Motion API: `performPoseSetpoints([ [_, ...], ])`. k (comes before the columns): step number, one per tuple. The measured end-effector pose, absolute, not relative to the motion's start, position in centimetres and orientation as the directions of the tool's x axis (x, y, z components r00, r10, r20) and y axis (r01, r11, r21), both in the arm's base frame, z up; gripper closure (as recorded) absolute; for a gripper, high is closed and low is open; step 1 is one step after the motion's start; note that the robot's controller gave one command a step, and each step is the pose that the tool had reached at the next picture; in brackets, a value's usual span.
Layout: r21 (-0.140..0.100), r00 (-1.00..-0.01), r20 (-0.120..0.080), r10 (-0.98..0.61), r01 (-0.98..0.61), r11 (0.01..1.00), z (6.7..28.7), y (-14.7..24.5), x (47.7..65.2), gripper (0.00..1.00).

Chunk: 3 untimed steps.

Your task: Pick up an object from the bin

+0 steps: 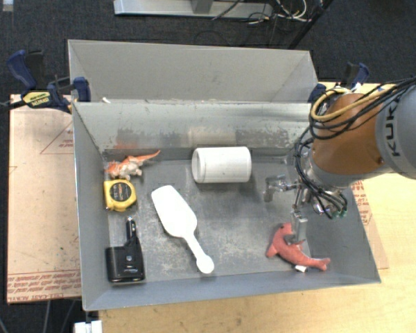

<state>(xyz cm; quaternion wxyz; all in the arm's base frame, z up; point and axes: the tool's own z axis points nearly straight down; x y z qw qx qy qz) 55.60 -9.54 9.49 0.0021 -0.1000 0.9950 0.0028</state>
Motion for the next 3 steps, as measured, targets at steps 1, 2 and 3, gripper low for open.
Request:
performPoseSetpoints([
  [1, 0.001, -0.957, -0.004, -0.290, -0.290, 0.957, 8.6, -10.9, 55.5, 0.00],
  [2, 0.001, -0.766, -0.012, -0.643, -0.643, 0.766, 7.2, -13.6, 51.0, 1.00],
  [3, 0.001, -0.765, -0.012, -0.644, -0.644, 0.765, 7.2, -13.6, 51.0, 1.00],
])
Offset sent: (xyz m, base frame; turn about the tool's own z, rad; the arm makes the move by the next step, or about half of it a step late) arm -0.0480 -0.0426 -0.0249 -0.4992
